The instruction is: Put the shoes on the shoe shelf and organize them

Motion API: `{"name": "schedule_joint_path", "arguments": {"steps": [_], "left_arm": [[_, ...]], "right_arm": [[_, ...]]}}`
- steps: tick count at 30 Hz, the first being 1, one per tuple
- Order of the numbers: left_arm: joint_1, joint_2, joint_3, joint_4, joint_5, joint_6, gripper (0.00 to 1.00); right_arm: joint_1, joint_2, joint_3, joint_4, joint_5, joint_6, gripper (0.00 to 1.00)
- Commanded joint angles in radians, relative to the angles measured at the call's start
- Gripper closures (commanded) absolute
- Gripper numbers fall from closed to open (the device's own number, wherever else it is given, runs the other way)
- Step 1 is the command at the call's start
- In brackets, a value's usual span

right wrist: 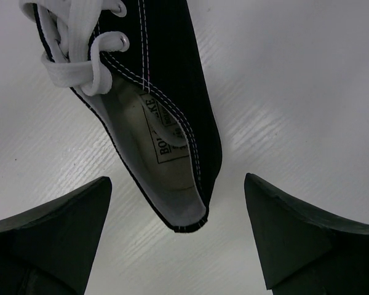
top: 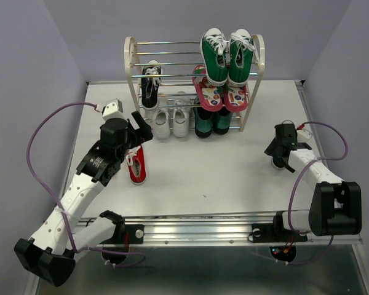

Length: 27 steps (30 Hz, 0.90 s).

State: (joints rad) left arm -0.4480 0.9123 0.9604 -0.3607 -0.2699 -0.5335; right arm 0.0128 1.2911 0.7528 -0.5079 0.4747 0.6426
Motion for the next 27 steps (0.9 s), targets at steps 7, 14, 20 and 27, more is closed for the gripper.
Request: {"name": "schedule_joint_path", "arguments": {"steps": [7,14,20,27], "left_arm": [[0.000,-0.029,-0.019,0.054,-0.019,0.001,0.01],[0.000,-0.023,-0.014,0.068,-0.026,0.010,0.01],[-0.001,0.000,0.005,0.035,-0.020,0.012,0.01],[-0.001,-0.021,0.000,0.049,-0.041,0.001,0.01]], "right_arm": [[-0.043,0.050,0.013,0.126,0.041,-0.023,0.40],[-0.043,0.062,0.000,0.172,-0.005,-0.067,0.94],[-0.043,-0.015,-0.012,0.195,-0.128,-0.130,0.99],[-0.043,-0.176,0.014,0.082,-0.166,-0.168,0.99]]}}
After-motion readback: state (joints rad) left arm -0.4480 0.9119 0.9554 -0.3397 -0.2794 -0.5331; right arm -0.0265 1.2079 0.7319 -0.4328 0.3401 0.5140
